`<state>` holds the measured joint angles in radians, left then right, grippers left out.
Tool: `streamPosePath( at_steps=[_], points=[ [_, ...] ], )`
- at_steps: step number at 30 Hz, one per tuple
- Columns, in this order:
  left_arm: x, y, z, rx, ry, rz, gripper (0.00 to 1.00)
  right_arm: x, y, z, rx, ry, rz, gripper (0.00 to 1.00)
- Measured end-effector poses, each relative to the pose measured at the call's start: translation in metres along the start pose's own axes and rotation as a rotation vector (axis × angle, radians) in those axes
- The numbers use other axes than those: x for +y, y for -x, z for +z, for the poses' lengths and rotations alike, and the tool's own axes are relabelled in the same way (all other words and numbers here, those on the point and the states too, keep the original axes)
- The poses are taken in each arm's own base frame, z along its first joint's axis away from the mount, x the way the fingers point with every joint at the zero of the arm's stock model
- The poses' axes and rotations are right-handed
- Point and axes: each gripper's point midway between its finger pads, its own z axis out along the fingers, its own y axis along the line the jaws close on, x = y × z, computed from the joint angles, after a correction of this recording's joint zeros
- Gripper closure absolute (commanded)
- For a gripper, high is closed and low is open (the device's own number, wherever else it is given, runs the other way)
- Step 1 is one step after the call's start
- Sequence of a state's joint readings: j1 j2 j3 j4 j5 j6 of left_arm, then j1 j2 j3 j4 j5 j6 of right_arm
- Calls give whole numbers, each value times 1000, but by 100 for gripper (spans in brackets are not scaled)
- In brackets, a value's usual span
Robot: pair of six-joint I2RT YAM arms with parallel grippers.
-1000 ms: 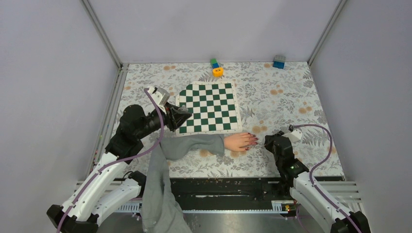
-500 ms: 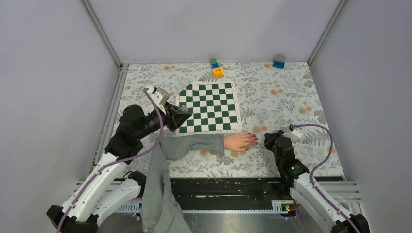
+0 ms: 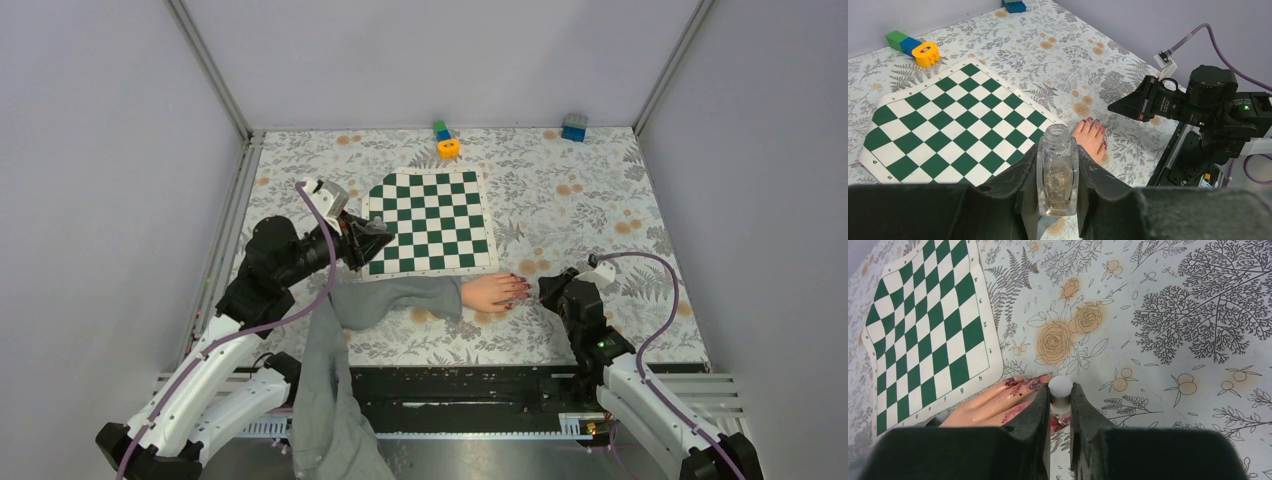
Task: Paint the nails
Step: Paint the nail polish on the nail.
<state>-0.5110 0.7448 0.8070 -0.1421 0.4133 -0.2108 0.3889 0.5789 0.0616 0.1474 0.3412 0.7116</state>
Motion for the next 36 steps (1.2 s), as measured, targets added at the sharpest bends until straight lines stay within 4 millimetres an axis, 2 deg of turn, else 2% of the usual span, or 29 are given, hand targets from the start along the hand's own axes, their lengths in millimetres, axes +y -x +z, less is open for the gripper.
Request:
streamPosePath(
  at_steps=[9, 25, 36],
  points=[
    [0, 0, 0, 0, 0, 0, 100, 4, 0, -1, 2, 18, 4, 100],
    [0, 0, 0, 0, 0, 0, 100, -4, -9, -2, 46, -16, -14, 100],
    [0, 0, 0, 1, 0, 0, 100, -3, -7, -2, 37, -9, -11, 100]
  ],
)
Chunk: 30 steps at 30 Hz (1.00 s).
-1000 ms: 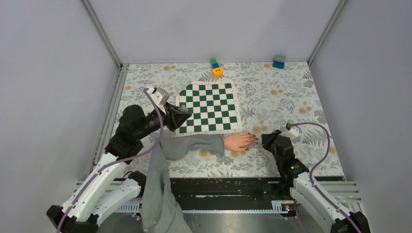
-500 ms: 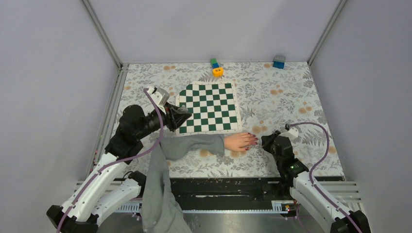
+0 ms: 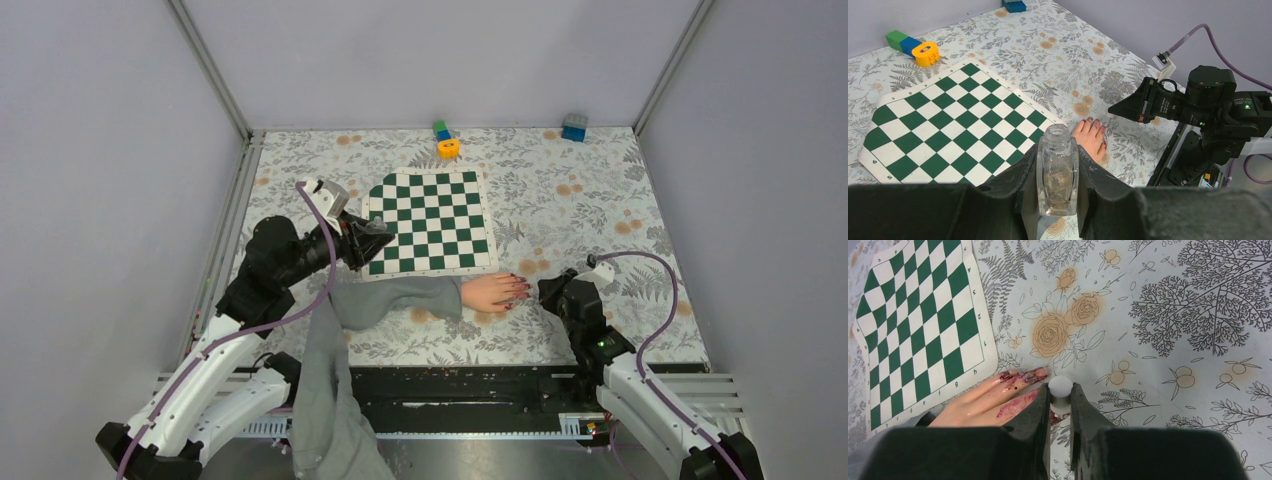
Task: Paint the nails
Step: Paint the nail polish on the nail.
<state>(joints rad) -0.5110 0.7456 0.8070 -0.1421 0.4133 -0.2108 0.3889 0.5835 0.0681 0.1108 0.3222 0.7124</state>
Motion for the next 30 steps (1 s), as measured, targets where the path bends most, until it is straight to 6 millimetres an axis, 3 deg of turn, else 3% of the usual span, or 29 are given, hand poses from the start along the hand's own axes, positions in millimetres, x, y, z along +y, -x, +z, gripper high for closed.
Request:
streamPosePath(
  at_steps=[30],
  points=[
    [0, -1, 1, 3, 1, -1, 100, -4, -3, 5, 8, -24, -8, 100]
  ],
)
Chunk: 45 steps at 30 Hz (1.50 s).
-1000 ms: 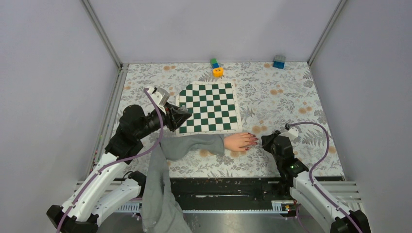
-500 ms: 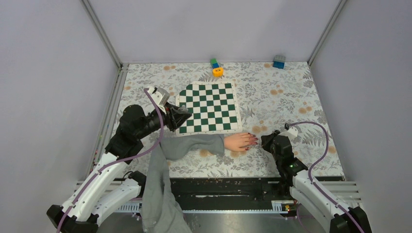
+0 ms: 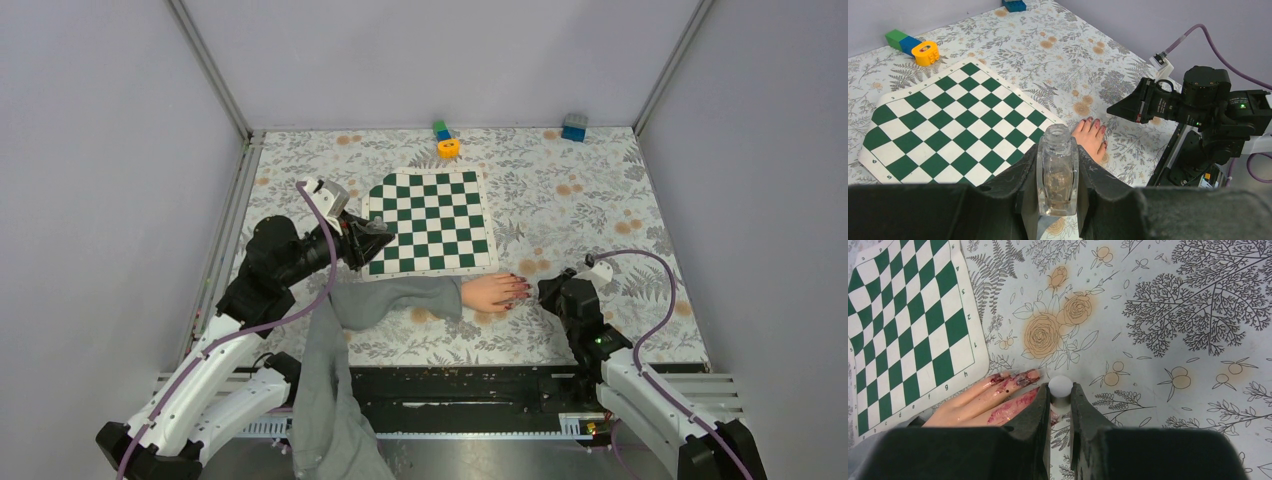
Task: Paint the nails
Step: Paint the nail polish on the nail.
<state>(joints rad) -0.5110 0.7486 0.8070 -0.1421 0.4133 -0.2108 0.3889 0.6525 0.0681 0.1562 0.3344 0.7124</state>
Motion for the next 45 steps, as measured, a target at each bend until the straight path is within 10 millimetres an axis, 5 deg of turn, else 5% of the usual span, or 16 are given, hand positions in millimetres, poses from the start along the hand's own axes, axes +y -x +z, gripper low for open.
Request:
streamPosePath(
  at_steps=[45],
  points=[
    [2, -2, 2, 9, 9, -5, 100, -7, 3, 3, -21, -45, 13, 100]
  ],
)
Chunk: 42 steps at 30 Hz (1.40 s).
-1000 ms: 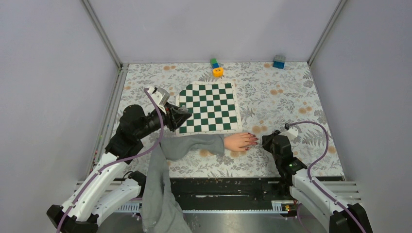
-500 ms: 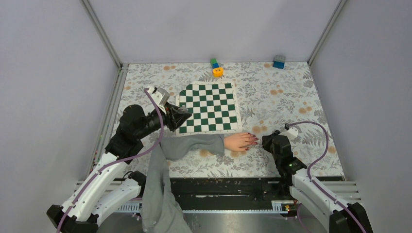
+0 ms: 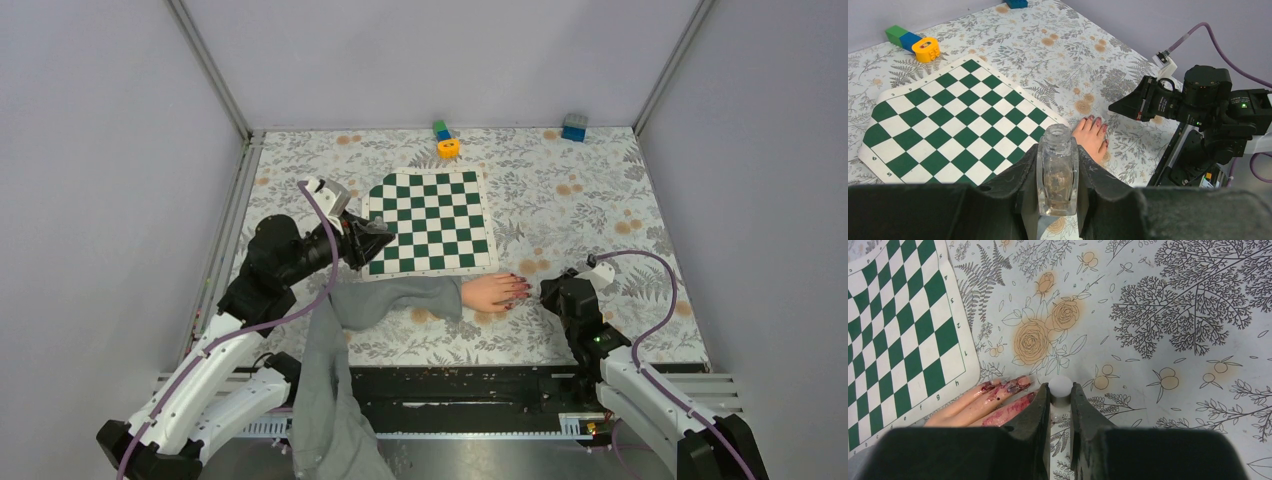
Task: Paint the nails
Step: Paint the nail polish on the nail.
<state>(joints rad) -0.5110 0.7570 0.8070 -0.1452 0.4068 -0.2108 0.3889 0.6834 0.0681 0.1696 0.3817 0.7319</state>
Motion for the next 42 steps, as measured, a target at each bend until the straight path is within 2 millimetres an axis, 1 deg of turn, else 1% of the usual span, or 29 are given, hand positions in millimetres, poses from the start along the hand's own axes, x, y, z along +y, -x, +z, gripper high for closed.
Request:
streamPosePath(
  at_steps=[33, 42],
  points=[
    [0, -1, 0, 4, 1, -1, 100, -6, 0, 2, -9, -34, 7, 100],
    [0, -1, 0, 4, 2, -1, 100, -7, 4, 2, -28, -43, 20, 100]
  ],
)
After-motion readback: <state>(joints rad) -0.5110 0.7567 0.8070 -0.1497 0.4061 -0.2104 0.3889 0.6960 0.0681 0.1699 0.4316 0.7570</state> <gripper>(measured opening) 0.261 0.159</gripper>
